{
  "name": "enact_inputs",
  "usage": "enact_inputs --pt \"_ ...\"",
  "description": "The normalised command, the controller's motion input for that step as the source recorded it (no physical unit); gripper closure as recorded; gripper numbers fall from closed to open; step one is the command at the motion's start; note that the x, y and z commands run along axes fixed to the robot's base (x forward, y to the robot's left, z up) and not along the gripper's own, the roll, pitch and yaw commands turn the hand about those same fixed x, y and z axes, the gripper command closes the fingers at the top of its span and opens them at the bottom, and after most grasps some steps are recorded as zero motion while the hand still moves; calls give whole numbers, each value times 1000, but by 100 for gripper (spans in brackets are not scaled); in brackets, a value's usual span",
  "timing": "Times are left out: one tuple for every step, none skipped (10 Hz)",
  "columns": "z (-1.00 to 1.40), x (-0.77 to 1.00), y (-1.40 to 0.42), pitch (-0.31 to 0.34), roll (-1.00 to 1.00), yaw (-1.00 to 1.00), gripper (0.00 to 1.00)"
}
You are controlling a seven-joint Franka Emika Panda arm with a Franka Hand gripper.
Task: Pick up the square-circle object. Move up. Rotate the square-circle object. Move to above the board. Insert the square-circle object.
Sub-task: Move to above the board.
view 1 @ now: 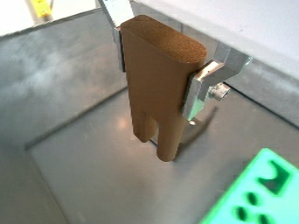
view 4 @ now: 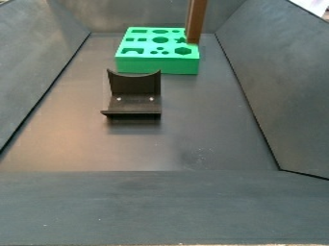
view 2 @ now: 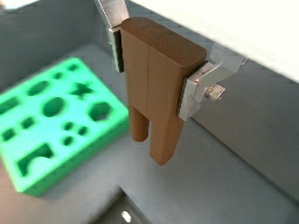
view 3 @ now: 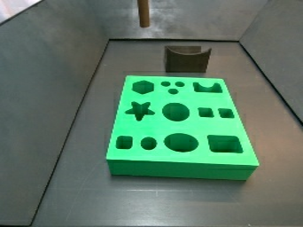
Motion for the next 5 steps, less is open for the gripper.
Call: enact_inputs --pt "305 74 -1000 90 10 1000 100" --pt "309 80 -1000 91 1 1000 100" --pt "310 81 -1000 93 -2 1000 100" --pt "316 87 -1000 96 -5 1000 100" --pt "317 101 -1000 102 -9 1000 100"
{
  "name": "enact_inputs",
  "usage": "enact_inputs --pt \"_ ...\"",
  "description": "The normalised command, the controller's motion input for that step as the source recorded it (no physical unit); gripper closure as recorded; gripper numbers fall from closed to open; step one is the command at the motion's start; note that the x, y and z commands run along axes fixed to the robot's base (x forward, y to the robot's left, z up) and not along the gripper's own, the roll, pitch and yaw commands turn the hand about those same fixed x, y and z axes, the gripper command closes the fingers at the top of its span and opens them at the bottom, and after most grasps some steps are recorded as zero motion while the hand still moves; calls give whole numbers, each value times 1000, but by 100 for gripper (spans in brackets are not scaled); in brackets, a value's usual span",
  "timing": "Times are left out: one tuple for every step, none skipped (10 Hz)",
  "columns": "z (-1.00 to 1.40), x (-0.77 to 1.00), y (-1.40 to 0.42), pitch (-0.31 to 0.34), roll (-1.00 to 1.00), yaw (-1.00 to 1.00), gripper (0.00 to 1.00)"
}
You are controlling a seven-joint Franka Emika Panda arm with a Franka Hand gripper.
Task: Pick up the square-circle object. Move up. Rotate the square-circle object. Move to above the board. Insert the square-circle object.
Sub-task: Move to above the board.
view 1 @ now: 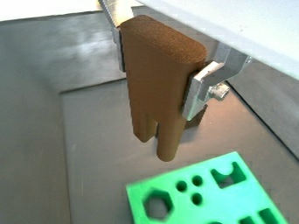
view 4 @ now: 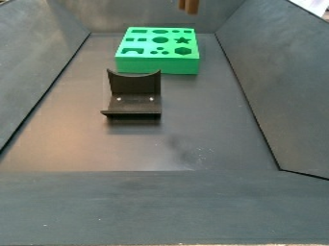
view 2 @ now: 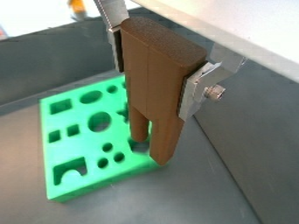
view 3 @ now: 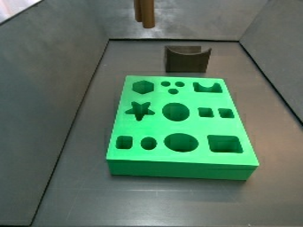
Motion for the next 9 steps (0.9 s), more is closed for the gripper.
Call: enact_inputs --pt "316 112 -1000 107 -11 1000 100" --pt "320 133 -1000 113 -13 1000 100" --pt "318 161 -995 120 -16 1000 100" --pt "202 131 -632 130 -17 1000 100" --pt "128 107 -380 135 -18 1000 100" --pt "92 89 -267 136 -19 1000 100" --pt "53 53 -132 139 -21 1000 100" --pt "43 44 -91 148 -22 1000 100" --pt "41 45 -63 161 -21 1000 100"
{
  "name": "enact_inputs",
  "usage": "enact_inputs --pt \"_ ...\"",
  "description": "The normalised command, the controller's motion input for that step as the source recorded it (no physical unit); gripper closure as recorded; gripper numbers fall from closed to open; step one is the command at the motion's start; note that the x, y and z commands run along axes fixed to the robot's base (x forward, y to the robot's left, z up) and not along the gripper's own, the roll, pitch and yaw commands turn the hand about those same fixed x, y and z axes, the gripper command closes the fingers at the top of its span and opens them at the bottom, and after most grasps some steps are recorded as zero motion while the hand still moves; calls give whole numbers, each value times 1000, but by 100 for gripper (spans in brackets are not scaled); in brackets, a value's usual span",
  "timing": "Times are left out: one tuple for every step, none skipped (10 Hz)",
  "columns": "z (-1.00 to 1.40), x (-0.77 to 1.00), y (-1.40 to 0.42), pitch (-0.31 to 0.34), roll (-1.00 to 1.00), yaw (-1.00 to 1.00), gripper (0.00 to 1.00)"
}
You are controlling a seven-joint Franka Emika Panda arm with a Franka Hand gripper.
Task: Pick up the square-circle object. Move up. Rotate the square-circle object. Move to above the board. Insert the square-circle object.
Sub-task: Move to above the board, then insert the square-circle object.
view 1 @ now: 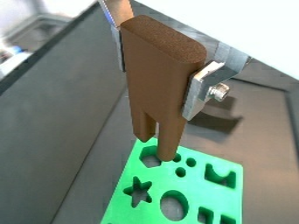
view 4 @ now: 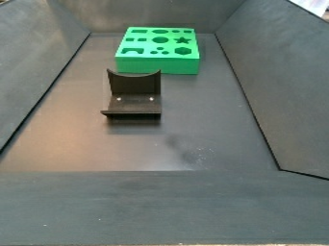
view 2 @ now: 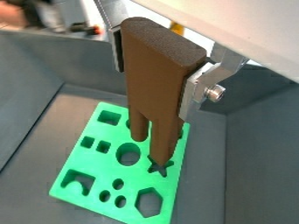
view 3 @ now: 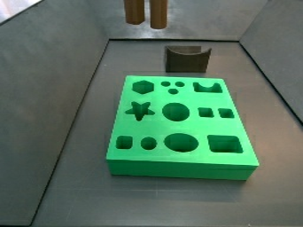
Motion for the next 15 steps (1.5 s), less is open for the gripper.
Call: enact_inputs --pt "28 52 -49 177 -19 1000 100" --pt "23 53 -36 196 -13 1000 100" --pt "29 56 -31 223 -9 1000 100" --pt "27 57 -22 231 0 893 100" --pt "25 58 -22 198 15 631 100" --pt "24 63 -21 166 25 406 100" --pt "22 59 -19 138 27 202 100" --pt "-206 0 -74 17 -36 0 100" --pt "-694 20 -243 91 0 -31 100" --pt "-1000 531 -337 0 0 -131 100" --pt "-1000 271 -697 -43 46 -14 100" --pt "-1000 203 -769 -36 63 0 100" --pt "-1000 151 -749 -27 74 0 100" --pt "-1000 43 -691 -21 114 0 100" --pt "-900 -120 -783 -50 243 171 100"
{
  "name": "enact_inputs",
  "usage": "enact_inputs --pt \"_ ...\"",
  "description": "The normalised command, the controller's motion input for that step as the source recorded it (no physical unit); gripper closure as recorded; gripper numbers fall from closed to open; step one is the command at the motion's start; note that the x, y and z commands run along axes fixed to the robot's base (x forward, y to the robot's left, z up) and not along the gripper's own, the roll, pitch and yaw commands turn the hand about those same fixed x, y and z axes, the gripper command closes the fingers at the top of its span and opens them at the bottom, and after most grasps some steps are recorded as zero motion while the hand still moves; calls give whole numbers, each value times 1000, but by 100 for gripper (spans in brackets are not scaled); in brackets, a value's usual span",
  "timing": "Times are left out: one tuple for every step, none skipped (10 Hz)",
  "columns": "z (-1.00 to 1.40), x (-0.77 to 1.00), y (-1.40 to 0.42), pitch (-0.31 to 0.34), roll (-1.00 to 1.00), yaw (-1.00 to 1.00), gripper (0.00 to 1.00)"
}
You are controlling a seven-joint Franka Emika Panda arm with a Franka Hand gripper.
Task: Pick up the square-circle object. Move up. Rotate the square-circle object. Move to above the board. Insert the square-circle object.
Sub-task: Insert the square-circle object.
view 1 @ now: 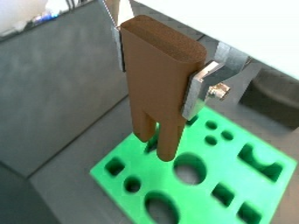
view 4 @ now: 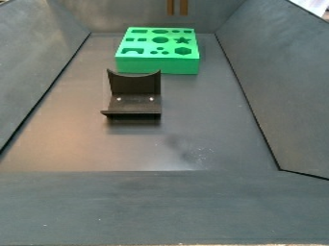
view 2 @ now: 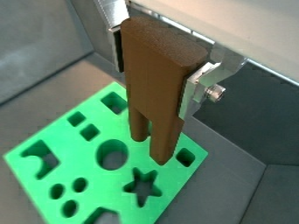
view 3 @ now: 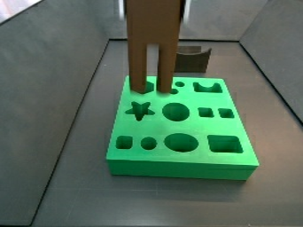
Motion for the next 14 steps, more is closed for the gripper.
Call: enact_inputs --pt "-849 -191 -771 -59 251 249 100" --pt "-606 -197 -466 -84 184 223 100" --pt "-469 -237 -466 -67 193 260 100" --pt "-271 -86 -346 -13 87 246 100" --pt "0 -9 0 -9 -16 0 100" --pt "-134 0 0 -66 -87 0 100" --pt "-289 0 0 0 0 0 100" --pt "-174 0 46 0 0 0 100" --pt "-97 0 71 0 -9 -17 100" --pt "-71 0 46 0 -24 -20 100" --pt "-86 0 26 0 -67 -46 100" --pt "-106 0 0 -26 -100 -80 100" --pt "-77 0 0 -74 -173 -71 100" --pt "-171 0 0 -131 -227 -69 100"
